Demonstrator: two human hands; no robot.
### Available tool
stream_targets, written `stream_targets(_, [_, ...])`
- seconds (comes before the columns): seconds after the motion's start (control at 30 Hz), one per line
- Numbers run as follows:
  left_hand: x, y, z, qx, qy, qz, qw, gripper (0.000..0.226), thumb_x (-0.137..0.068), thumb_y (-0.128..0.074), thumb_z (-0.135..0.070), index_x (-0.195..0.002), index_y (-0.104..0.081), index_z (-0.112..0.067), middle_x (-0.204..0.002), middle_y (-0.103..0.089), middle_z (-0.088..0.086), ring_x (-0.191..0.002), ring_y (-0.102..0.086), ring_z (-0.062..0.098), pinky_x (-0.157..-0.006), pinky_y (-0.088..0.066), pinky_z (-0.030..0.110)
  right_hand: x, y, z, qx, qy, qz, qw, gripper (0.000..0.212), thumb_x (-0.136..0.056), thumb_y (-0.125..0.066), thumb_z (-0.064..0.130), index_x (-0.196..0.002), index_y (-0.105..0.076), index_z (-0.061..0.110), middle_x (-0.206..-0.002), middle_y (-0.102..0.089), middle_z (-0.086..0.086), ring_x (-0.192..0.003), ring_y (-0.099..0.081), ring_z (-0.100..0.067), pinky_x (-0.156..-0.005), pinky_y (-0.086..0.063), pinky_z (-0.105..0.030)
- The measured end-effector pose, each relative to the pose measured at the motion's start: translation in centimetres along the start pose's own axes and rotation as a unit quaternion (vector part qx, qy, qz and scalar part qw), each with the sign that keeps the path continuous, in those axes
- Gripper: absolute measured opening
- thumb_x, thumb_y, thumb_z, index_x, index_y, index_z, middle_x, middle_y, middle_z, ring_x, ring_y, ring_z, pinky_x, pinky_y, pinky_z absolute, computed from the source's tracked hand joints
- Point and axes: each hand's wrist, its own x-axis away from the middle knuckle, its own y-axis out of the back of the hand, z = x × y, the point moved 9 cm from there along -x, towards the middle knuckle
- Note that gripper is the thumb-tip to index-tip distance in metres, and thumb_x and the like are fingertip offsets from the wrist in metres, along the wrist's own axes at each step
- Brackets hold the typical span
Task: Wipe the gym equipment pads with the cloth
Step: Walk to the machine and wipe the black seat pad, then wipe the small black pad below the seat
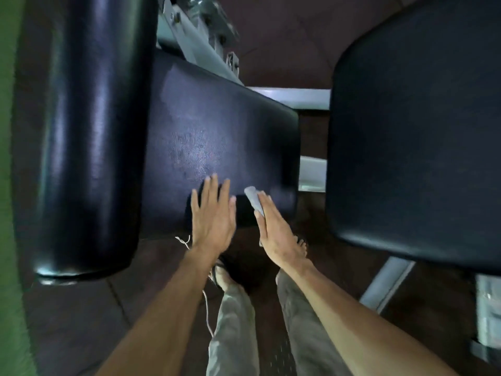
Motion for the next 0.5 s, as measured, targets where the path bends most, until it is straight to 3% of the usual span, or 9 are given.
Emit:
stream_targets(0.1, [6.9,-2.0,-2.2,0.008,-0.025,0.105,0.994,0.064,-0.103,-0.007,-0.044,-0.155,-0.032,-0.016,-0.165,-0.024,0.01,-0.155,-0.016,0.024,-0.125,-0.015,0.049,6.5,1.2,0.0,-0.026,-0.048,0.016,0.998,0.047,-0.106,-0.04,0.02,-0.151,-0.035,0.008,-0.153,-0.043,-0.008,-0.143,-0.037,-0.017,-0.109,-0.011,0.001])
stream_targets(0.17, [11.1,-3.1,-3.3,-0.021,-0.048,0.173,0.984,0.054,-0.107,-0.018,-0.04,-0.157,-0.027,-0.019,-0.167,-0.021,0.007,-0.156,-0.012,0.022,-0.126,-0.014,0.044,10.7,2.0,-0.7,-0.015,-0.088,0.012,0.996,0.045,-0.106,-0.039,0.022,-0.15,-0.037,0.011,-0.148,-0.048,-0.004,-0.139,-0.042,-0.017,-0.104,-0.009,0.003])
stream_targets(0.27, [16.6,-3.5,-5.2,-0.049,-0.124,0.224,0.965,0.052,-0.108,-0.024,-0.04,-0.156,-0.028,-0.02,-0.165,-0.025,0.007,-0.155,-0.016,0.022,-0.124,-0.018,0.042,16.8,2.8,-1.8,-0.027,-0.166,-0.02,0.986,0.045,-0.107,-0.037,0.025,-0.151,-0.036,0.013,-0.143,-0.048,0.001,-0.137,-0.041,-0.016,-0.107,-0.022,-0.011])
stream_targets(0.37, [20.9,-3.6,-7.5,-0.098,-0.223,0.247,0.938,0.052,-0.107,-0.027,-0.041,-0.155,-0.031,-0.02,-0.163,-0.028,0.008,-0.154,-0.02,0.023,-0.124,-0.02,0.042,22.1,3.5,-2.6,-0.06,-0.199,-0.092,0.974,0.048,-0.106,-0.033,0.033,-0.151,-0.035,0.017,-0.146,-0.048,-0.013,-0.137,-0.044,-0.026,-0.114,-0.036,-0.038])
stream_targets(0.5, [26.5,-3.9,-11.0,-0.181,-0.363,0.26,0.876,0.048,-0.107,-0.027,-0.041,-0.148,-0.04,-0.019,-0.152,-0.044,0.007,-0.143,-0.037,0.024,-0.116,-0.032,0.041,31.0,2.4,-3.3,-0.153,-0.234,-0.188,0.942,0.05,-0.105,-0.031,0.045,-0.153,-0.032,0.029,-0.153,-0.043,-0.001,-0.139,-0.041,-0.015,-0.116,-0.034,-0.033])
